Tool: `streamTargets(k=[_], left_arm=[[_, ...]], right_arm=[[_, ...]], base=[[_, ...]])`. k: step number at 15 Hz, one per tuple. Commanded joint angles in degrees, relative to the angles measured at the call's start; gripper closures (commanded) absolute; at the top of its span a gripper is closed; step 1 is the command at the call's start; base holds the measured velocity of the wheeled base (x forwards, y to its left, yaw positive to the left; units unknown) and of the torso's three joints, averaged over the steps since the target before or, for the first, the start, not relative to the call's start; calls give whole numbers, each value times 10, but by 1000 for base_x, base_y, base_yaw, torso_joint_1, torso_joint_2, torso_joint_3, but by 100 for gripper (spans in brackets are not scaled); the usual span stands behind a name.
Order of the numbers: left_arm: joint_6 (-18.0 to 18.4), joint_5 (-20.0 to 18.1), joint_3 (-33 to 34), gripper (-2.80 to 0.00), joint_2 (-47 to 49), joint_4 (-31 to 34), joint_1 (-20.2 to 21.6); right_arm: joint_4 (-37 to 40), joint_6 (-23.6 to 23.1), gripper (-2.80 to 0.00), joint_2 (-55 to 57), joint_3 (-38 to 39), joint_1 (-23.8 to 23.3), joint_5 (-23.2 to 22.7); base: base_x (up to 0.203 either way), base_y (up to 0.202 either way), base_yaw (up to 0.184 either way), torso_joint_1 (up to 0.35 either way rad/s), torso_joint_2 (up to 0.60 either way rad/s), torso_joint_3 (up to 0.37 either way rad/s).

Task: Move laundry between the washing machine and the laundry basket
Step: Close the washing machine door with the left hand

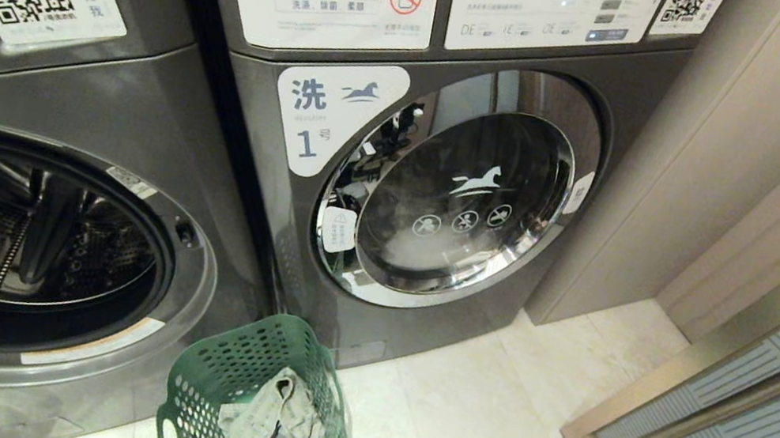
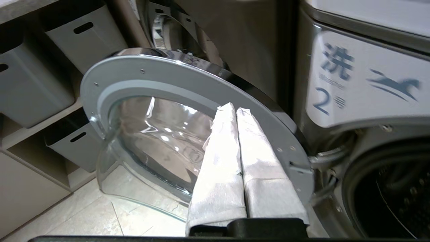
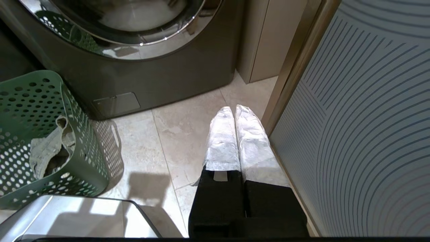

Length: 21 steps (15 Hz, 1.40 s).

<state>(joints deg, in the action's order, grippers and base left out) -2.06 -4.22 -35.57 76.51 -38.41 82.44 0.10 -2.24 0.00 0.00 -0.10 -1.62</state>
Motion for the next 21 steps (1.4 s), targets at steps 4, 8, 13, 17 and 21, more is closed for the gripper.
streamTargets(k=[4, 8, 13, 17, 21], left_arm=[[0, 0, -64, 0, 82, -3, 18], [2, -1, -79, 0, 118, -15, 18], [3, 0, -103, 0, 147, 29, 18], [2, 59, -149, 0, 127, 200, 13], [18, 98, -208, 0, 135, 219, -3]], right_arm=[[0, 0, 0, 0, 0, 0, 0], [0, 0, 0, 0, 0, 0, 0], [0, 0, 0, 0, 0, 0, 0], [0, 0, 0, 0, 0, 0, 0], [0, 0, 0, 0, 0, 0, 0]], base=[[0, 0, 0, 4, 4, 194], [0, 0, 0, 1, 2, 46], [0, 0, 0, 0, 0, 0], [0, 0, 0, 0, 0, 0], [0, 0, 0, 0, 0, 0]])
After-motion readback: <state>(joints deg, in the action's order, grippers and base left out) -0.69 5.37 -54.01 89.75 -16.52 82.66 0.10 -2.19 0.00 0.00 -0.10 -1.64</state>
